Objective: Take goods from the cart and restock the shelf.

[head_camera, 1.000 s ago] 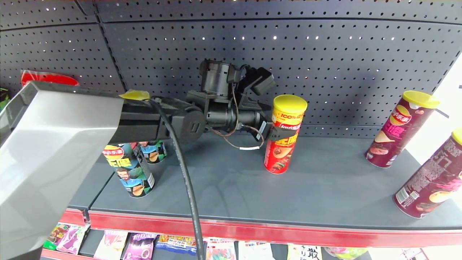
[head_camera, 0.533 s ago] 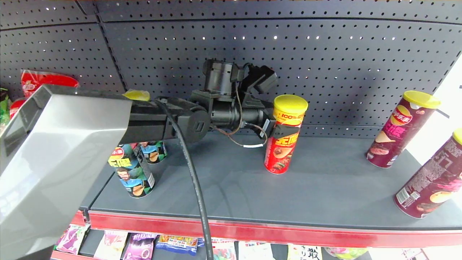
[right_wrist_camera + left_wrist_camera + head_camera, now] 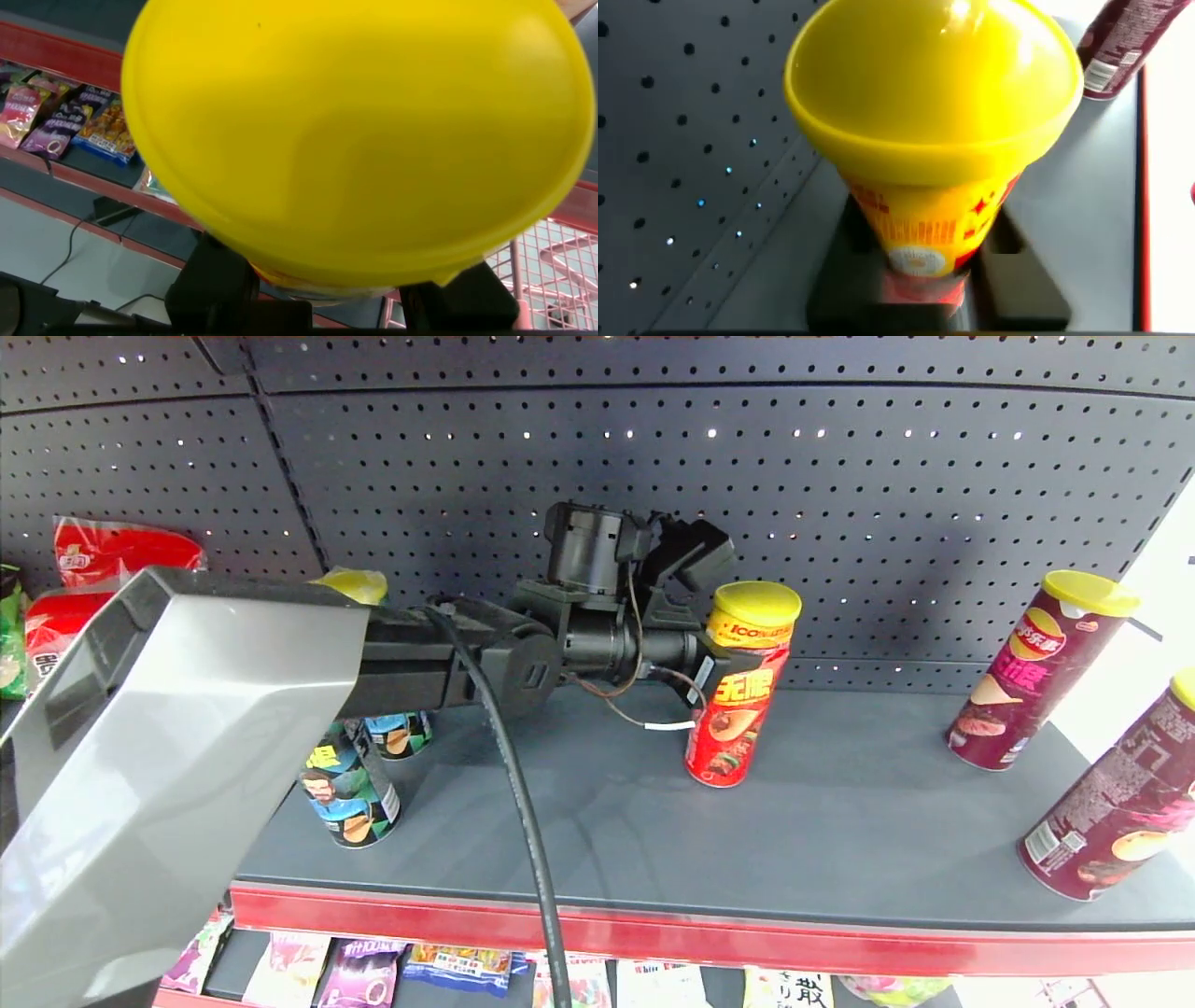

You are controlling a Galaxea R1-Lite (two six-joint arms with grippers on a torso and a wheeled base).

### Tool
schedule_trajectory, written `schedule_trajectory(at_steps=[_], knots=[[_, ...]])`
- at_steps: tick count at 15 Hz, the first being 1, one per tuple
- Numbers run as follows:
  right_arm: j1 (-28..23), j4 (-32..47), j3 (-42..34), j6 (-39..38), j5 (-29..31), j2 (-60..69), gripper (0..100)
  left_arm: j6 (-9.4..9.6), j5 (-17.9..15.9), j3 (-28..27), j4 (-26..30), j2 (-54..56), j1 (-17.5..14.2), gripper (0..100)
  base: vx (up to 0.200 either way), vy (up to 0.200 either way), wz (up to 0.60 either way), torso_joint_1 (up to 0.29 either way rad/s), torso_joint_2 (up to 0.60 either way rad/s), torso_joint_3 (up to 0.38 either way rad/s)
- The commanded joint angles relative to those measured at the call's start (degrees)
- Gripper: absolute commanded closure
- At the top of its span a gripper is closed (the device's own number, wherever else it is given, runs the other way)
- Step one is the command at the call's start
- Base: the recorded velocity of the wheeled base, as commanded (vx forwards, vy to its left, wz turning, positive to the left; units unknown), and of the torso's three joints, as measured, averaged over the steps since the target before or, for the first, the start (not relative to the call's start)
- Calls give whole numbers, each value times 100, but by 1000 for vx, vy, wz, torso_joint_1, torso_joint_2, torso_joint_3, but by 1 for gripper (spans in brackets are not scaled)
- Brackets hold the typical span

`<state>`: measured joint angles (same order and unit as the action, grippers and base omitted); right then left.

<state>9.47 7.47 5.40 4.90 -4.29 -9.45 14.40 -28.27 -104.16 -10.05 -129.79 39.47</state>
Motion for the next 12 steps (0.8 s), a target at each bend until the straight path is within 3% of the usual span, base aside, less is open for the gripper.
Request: schedule_trajectory(at_steps=[1, 3, 7, 9, 12], knots=[[2, 0, 5, 2, -2, 4, 100, -16, -3, 194, 82, 270, 43, 100, 0, 0, 0, 0, 0, 0], [2, 0, 5, 2, -2, 4, 100, -77, -3, 616, 117, 631, 34, 100, 0, 0, 0, 0, 0, 0], [2, 0, 5, -7, 7, 4, 100, -86, -3, 2172, 20, 1756, 25, 100, 0, 0, 0, 0, 0, 0], [2, 0, 14, -7, 7, 4, 100, -86, 6, 3094, -472, 2178, 43, 100, 0, 0, 0, 0, 0, 0], [2, -9, 14, 2, -2, 13, 100, -121, 32, 3982, -1166, 2494, 78, 100, 0, 0, 0, 0, 0, 0]])
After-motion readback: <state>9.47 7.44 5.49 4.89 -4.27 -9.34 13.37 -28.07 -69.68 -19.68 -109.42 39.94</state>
